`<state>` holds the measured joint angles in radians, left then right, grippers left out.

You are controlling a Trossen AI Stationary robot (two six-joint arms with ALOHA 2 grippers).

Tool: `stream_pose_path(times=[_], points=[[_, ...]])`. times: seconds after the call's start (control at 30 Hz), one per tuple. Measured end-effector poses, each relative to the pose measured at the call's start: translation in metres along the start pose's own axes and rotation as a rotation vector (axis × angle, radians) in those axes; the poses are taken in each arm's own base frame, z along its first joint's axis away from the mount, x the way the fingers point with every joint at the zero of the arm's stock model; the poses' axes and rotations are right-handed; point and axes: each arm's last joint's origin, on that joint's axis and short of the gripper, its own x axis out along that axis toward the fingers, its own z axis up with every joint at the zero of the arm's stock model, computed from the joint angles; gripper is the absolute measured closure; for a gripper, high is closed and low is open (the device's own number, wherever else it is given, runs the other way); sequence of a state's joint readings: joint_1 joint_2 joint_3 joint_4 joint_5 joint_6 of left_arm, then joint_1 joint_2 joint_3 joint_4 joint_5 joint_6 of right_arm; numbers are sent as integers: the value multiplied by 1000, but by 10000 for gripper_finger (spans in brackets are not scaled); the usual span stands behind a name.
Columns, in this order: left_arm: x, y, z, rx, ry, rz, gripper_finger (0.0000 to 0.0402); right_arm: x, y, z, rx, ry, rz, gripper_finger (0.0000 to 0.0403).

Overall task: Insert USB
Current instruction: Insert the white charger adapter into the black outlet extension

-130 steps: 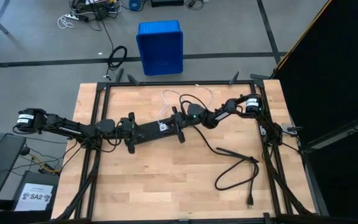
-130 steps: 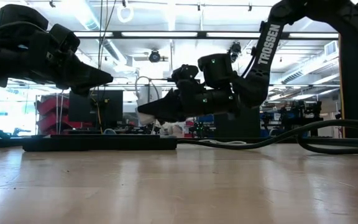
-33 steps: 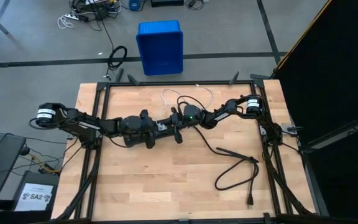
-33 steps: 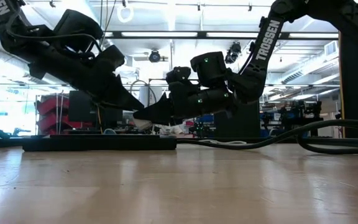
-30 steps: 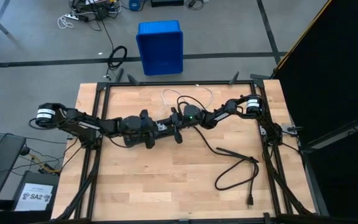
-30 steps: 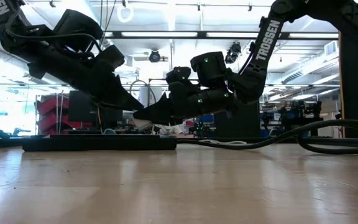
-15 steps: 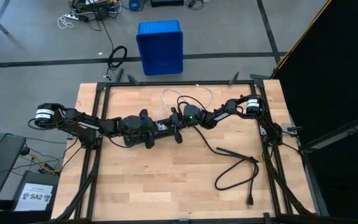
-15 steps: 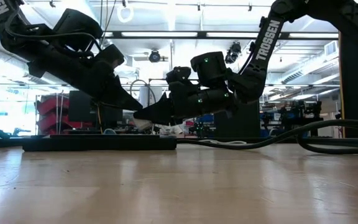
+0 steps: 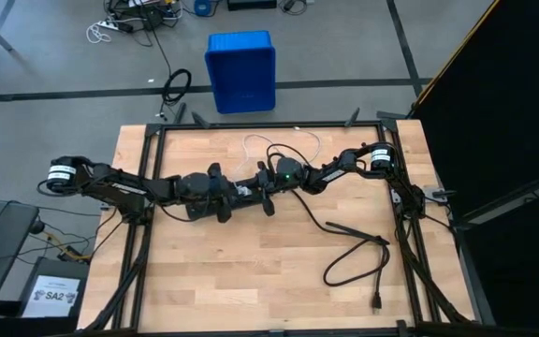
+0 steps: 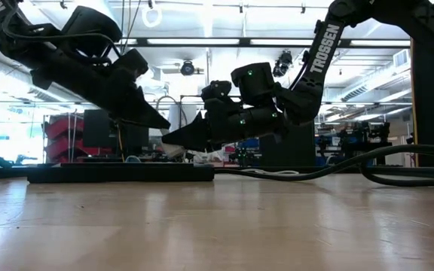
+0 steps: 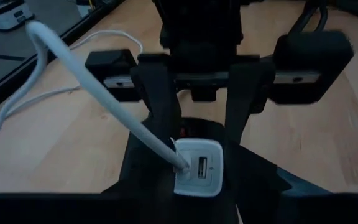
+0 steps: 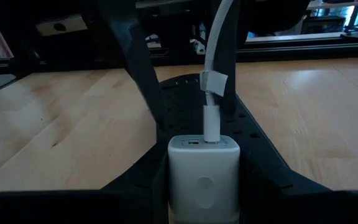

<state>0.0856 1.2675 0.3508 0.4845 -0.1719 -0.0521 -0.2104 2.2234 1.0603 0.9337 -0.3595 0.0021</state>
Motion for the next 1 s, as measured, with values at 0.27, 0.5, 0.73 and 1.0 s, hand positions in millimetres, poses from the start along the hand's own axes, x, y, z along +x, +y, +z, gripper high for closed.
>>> stream_pose_path(times=[0.27, 0.5, 0.73, 1.0], points=[[0, 0, -1, 1, 11, 9, 330, 0, 0, 0, -1, 0, 1, 290], [0, -1, 0, 16, 1, -56, 386, 0, 1, 0, -5, -4, 22, 290], [0, -1, -1, -4, 9, -64, 374, 1, 3, 1, -1, -7, 18, 290], [0, -2, -2, 1, 28, -74, 380, 2, 5, 1, 3, -7, 14, 290]])
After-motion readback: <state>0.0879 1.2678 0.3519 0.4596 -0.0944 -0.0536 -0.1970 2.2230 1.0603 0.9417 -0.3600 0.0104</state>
